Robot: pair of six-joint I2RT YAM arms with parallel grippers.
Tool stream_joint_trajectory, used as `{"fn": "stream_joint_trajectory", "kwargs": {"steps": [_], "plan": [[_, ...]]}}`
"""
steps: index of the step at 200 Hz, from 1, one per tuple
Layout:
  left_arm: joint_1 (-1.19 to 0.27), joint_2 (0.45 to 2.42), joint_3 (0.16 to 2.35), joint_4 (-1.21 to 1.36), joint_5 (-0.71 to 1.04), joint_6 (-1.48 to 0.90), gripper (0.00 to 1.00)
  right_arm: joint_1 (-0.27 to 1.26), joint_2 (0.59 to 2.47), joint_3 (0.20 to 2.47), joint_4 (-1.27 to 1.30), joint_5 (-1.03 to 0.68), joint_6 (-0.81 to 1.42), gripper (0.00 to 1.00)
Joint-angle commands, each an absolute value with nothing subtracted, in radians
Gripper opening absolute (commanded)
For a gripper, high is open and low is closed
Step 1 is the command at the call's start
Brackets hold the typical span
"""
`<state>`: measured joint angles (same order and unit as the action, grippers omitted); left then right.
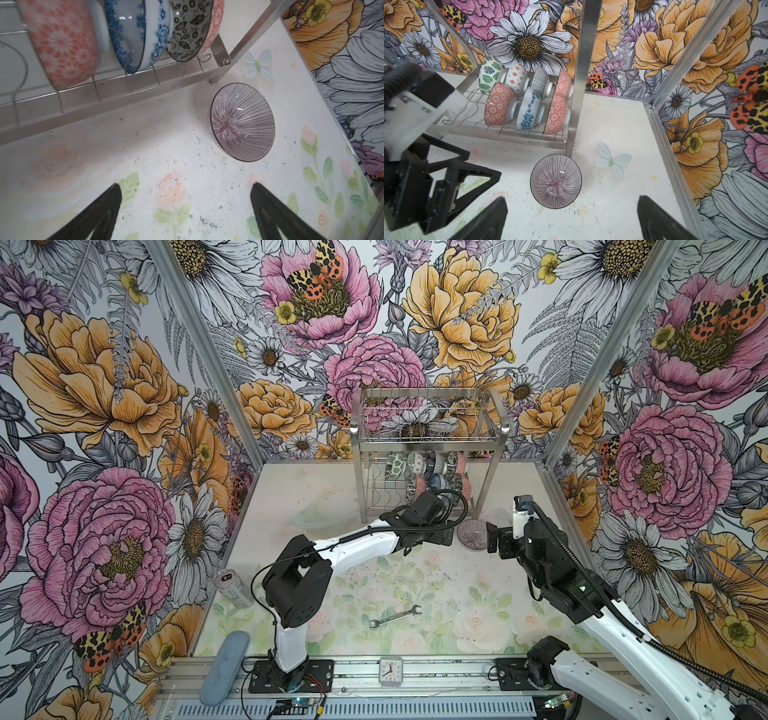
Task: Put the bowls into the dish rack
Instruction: 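Reach the left gripper to the purple-striped bowl and grip its rim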
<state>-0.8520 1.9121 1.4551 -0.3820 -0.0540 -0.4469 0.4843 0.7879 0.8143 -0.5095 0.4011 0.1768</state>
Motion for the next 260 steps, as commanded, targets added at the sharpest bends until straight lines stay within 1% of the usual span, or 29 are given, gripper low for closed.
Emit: {"fn": "stream_joint_trajectory", "kwargs": {"steps": [1, 20, 44, 75, 112, 129, 140, 184, 210, 236, 260], "plan": [[-0.839, 1.993, 1.534, -0.351, 0.053, -0.458, 0.99, 0.448, 0.785, 0.804, -0.455, 0.323, 0.203, 1.0], [-0.834, 2.066, 1.597, -0.351, 0.111, -0.451, 0.99, 0.439, 0.782, 0.798, -0.444, 0.309, 0.182, 1.0], [-0.828, 2.132, 1.662, -0.36, 0.128, -0.437, 0.98, 0.431, 0.756, 0.783, -0.427, 0.244, 0.162, 1.0], [-0.822, 2.212, 1.777, -0.434, 0.071, -0.392, 0.94, 0.429, 0.73, 0.778, -0.416, 0.205, 0.131, 1.0], [-0.81, 2.298, 1.89, -0.492, 0.086, -0.367, 0.84, 0.425, 0.747, 0.777, -0.41, 0.215, 0.129, 1.0], [-0.802, 2.33, 1.918, -0.497, 0.124, -0.364, 0.82, 0.425, 0.76, 0.773, -0.403, 0.224, 0.13, 1.0], [-0.795, 2.349, 1.934, -0.499, 0.152, -0.364, 0.78, 0.422, 0.767, 0.769, -0.396, 0.224, 0.129, 1.0], [-0.79, 2.382, 1.971, -0.499, 0.203, -0.345, 0.73, 0.405, 0.799, 0.765, -0.368, 0.211, 0.122, 1.0], [-0.792, 2.395, 1.98, -0.5, 0.225, -0.344, 0.66, 0.389, 0.826, 0.758, -0.352, 0.196, 0.12, 1.0], [-0.792, 2.412, 1.985, -0.5, 0.247, -0.348, 0.63, 0.376, 0.839, 0.751, -0.335, 0.178, 0.127, 1.0], [-0.793, 2.435, 1.999, -0.504, 0.269, -0.353, 0.55, 0.368, 0.836, 0.749, -0.333, 0.173, 0.128, 1.0]]}}
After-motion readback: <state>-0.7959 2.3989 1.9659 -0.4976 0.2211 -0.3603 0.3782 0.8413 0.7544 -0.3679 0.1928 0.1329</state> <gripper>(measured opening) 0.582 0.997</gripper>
